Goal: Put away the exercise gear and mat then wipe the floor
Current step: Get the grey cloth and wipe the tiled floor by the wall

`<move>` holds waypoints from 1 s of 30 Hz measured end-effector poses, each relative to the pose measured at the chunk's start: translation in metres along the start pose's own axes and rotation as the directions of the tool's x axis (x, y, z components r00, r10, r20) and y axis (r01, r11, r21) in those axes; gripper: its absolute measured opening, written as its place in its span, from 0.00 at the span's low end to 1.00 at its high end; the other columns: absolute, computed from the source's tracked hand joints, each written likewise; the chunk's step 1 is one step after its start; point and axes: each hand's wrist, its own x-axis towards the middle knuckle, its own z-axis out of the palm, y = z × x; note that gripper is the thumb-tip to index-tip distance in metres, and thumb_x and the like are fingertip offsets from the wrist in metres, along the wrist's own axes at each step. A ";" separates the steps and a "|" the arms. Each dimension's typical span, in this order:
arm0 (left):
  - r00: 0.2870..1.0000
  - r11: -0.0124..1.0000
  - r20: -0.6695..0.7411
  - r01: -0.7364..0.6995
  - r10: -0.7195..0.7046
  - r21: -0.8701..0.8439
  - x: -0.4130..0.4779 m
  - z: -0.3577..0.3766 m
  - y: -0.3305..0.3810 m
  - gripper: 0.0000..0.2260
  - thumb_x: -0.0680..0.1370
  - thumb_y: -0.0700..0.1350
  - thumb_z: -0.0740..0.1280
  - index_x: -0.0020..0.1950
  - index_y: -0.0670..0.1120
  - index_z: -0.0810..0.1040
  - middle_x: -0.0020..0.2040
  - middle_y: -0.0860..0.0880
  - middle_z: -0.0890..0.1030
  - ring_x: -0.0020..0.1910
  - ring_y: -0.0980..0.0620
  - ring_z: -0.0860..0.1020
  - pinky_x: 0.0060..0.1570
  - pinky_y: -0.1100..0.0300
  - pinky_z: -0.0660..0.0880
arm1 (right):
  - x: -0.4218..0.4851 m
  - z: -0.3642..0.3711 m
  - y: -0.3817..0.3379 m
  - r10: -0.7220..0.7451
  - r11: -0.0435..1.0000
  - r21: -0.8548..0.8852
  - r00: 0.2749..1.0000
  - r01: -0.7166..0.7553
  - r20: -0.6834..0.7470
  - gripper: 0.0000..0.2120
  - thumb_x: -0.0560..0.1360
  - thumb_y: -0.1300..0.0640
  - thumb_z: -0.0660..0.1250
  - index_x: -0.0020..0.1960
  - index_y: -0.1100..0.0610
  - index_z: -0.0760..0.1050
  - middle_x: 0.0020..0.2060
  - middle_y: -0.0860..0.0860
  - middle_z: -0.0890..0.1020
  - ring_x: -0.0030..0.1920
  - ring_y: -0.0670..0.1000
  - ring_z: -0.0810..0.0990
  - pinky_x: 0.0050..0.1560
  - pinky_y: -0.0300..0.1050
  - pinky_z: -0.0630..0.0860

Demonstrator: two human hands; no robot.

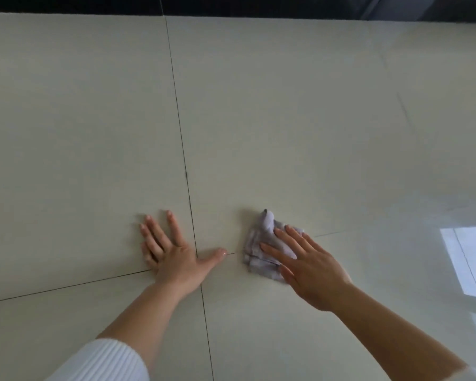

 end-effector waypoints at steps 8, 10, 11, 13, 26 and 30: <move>0.995 1.000 -0.100 -0.023 0.021 -0.011 0.006 0.015 -0.005 0.63 0.57 0.78 0.62 0.72 0.50 0.26 0.72 0.41 0.25 0.70 0.45 0.24 0.70 0.46 0.34 | 0.080 -0.029 0.069 0.499 0.838 0.268 0.866 -0.475 -0.024 0.27 0.81 0.43 0.44 0.77 0.41 0.39 0.78 0.55 0.41 0.77 0.56 0.40 0.76 0.51 0.40; 0.995 1.000 -0.093 -0.021 0.021 -0.005 0.007 0.015 -0.006 0.63 0.57 0.78 0.62 0.72 0.50 0.25 0.71 0.41 0.24 0.69 0.45 0.23 0.70 0.46 0.33 | 0.106 -0.035 0.072 0.564 0.774 0.350 0.826 -0.528 -0.001 0.26 0.81 0.44 0.45 0.77 0.40 0.40 0.77 0.56 0.40 0.77 0.59 0.39 0.75 0.54 0.38; 0.996 1.000 -0.092 -0.024 0.023 -0.002 0.007 0.015 -0.006 0.63 0.57 0.78 0.62 0.71 0.50 0.24 0.71 0.41 0.24 0.69 0.45 0.23 0.70 0.46 0.33 | 0.119 -0.039 0.072 0.584 0.748 0.380 0.812 -0.544 0.012 0.26 0.81 0.44 0.45 0.77 0.40 0.41 0.77 0.56 0.40 0.76 0.60 0.38 0.74 0.54 0.37; 0.996 1.000 -0.090 -0.024 0.024 0.002 0.006 0.014 -0.006 0.63 0.57 0.78 0.62 0.71 0.50 0.24 0.71 0.41 0.23 0.69 0.45 0.22 0.70 0.46 0.33 | 0.138 -0.047 0.067 0.581 0.734 0.416 0.814 -0.537 0.024 0.26 0.81 0.45 0.45 0.77 0.39 0.41 0.77 0.56 0.39 0.76 0.62 0.37 0.75 0.55 0.37; 0.981 0.998 -0.194 0.016 -0.003 0.068 -0.001 0.022 -0.004 0.59 0.57 0.78 0.60 0.75 0.52 0.33 0.75 0.42 0.30 0.73 0.47 0.30 0.72 0.47 0.37 | 0.044 0.018 0.003 -0.083 0.988 0.101 0.961 0.113 -0.263 0.25 0.79 0.44 0.45 0.75 0.43 0.59 0.74 0.53 0.64 0.74 0.62 0.58 0.74 0.55 0.46; 0.969 0.988 -0.239 -0.031 0.067 0.150 -0.015 0.045 -0.009 0.49 0.67 0.74 0.53 0.76 0.50 0.35 0.76 0.41 0.33 0.74 0.46 0.32 0.72 0.50 0.37 | 0.017 0.030 0.072 0.207 0.975 0.140 0.941 -0.174 -0.268 0.25 0.80 0.42 0.44 0.77 0.43 0.53 0.76 0.52 0.59 0.75 0.59 0.56 0.75 0.55 0.44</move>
